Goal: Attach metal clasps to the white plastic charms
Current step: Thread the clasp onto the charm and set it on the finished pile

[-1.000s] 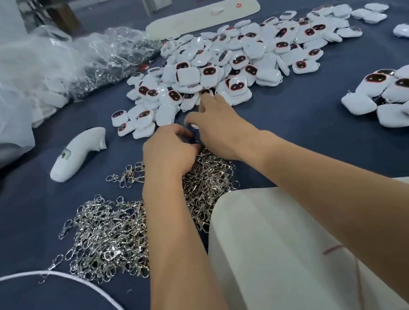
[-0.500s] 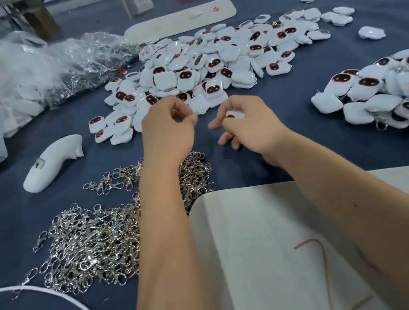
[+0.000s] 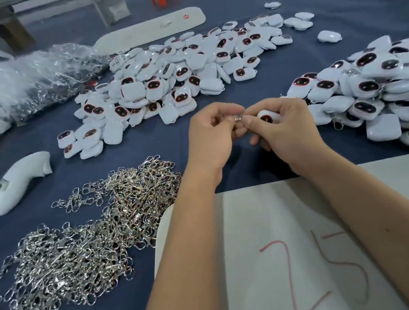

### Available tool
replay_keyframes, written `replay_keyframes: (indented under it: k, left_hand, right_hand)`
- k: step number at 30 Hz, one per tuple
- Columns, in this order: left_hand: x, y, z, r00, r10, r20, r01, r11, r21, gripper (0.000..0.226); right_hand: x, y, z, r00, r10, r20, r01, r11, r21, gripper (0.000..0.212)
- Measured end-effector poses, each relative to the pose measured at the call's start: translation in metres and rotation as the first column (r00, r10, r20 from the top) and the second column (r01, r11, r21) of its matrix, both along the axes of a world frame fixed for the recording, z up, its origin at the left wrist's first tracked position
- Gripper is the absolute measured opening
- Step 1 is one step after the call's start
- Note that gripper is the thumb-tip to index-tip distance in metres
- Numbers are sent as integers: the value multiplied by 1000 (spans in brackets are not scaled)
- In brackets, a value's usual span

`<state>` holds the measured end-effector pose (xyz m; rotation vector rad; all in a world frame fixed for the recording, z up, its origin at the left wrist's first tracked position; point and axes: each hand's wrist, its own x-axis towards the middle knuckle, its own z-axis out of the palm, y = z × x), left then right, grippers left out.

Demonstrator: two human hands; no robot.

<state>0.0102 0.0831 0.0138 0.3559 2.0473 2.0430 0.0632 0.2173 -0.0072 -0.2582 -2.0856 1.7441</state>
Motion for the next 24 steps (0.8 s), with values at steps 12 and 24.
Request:
replay_keyframes:
  k: [12,24]
  left_hand:
    - [-4,-5,-12,967,-6,-256,-63,963,-262,27]
    - [-1,-13,-7,872,-123,-474,-62,932,-356,12]
  right_hand:
    - [3,1,-4,983,-172,-59,176,982,70,11]
    - [7,-12,2,980,-171,-100,198,842,502,11]
